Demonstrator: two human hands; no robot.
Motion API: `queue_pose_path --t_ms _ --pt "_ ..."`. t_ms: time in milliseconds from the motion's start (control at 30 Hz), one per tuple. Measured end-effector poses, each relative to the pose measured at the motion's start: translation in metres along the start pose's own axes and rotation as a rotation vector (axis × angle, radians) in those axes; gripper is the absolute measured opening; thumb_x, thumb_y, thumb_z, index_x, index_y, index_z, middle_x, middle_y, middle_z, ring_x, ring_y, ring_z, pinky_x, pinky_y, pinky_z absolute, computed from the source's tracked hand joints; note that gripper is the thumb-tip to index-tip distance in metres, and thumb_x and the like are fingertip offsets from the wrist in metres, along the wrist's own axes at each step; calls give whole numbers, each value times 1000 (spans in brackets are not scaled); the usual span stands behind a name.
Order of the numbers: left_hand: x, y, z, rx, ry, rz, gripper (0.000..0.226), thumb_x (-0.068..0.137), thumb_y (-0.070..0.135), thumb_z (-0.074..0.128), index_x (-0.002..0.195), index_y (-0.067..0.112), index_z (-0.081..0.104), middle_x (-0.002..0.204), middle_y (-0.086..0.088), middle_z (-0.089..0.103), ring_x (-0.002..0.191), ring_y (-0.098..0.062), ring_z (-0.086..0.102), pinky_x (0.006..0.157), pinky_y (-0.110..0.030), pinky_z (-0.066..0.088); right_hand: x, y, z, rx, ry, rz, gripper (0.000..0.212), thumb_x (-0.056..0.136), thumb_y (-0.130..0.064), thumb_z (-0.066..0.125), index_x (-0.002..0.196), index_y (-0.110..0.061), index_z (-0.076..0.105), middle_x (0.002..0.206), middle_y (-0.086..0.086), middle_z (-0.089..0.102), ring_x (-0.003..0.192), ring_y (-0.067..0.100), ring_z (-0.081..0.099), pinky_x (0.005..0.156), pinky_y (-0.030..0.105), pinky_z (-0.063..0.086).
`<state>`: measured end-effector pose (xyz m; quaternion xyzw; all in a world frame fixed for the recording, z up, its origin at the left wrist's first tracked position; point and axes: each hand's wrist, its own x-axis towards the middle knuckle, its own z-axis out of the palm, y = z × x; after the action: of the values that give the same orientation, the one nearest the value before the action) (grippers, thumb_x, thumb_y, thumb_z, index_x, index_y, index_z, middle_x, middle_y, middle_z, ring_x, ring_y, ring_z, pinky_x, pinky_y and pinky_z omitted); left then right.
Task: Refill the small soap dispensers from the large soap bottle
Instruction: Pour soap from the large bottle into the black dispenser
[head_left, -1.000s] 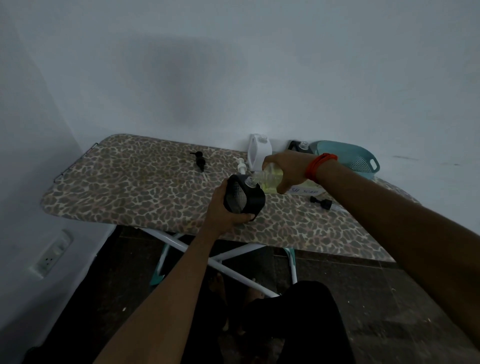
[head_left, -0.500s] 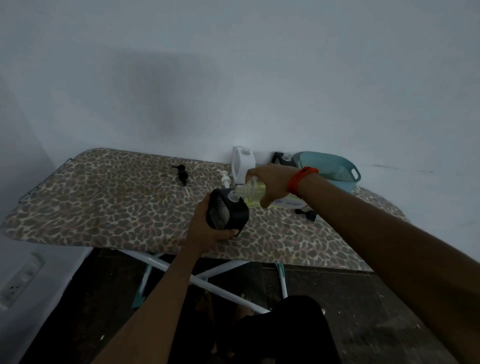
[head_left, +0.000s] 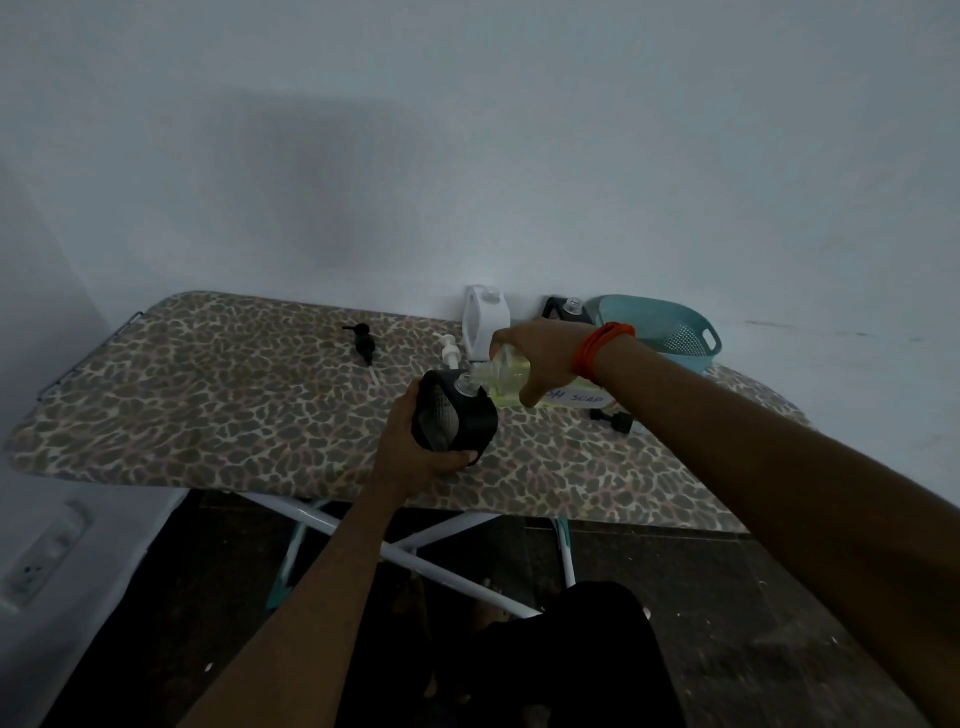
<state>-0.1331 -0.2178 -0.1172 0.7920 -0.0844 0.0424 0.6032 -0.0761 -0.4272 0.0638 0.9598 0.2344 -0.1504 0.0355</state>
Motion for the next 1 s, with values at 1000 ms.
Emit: queue_pose_path --t_ms 1000 --pt "-2 7 0 25 19 -27 118 62 20 93 156 17 22 159 -2 29 145 -22 31 109 -33 35 5 1 -1 -22 -16 -12 77 68 -37 86 132 -32 45 111 0 48 97 21 52 79 37 48"
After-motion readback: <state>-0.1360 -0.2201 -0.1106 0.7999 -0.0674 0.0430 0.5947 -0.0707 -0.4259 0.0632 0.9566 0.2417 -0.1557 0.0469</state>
